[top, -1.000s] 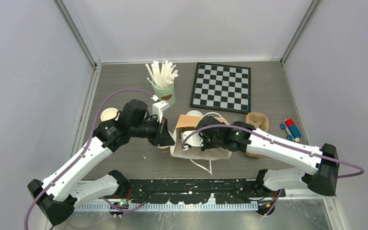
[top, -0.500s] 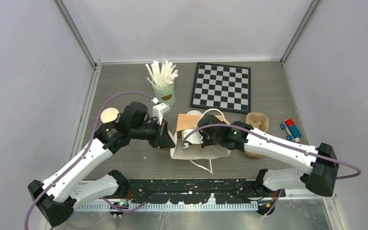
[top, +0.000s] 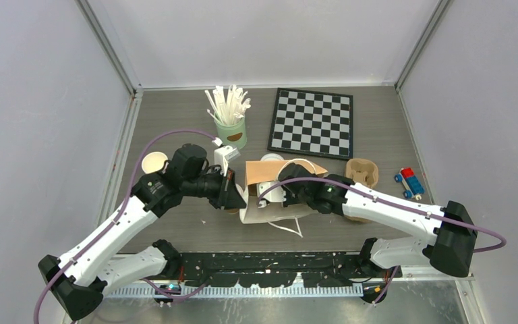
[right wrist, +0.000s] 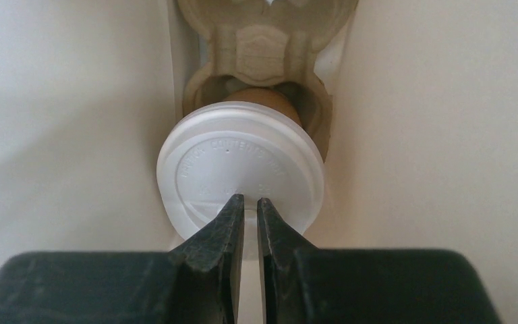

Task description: Pack the takeout coffee

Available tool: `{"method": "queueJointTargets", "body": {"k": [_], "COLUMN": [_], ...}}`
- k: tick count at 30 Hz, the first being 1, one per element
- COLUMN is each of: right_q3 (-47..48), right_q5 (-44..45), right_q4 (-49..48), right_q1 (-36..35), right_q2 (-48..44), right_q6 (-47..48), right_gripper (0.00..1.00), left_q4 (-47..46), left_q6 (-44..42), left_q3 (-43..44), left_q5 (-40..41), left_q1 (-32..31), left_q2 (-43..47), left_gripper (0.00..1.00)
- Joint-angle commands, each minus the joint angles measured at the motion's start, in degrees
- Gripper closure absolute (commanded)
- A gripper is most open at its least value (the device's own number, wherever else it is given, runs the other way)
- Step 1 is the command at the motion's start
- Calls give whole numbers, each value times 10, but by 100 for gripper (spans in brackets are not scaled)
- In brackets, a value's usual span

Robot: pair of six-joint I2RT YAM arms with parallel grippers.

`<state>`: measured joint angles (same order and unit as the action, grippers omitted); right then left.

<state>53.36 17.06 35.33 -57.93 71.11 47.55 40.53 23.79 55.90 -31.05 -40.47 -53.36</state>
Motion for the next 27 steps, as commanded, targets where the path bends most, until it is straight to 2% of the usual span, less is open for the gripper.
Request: {"method": "queueJointTargets", "body": {"k": [1,27], "right_q3": [-7,-36], "right_q5": [29,43], "right_q4": [-26,-89], "right_q1": [3,11], "right_q2": [-3,2], "right_q6": [10,-6], "right_gripper": [82,82], "left_q4": [-6,-16], "left_q6": [4,12], "left_q3": [1,-1], "left_q5": [-15,-25], "left_q1": [1,0], "left_q2": [17,12], "left_gripper": [100,100]}}
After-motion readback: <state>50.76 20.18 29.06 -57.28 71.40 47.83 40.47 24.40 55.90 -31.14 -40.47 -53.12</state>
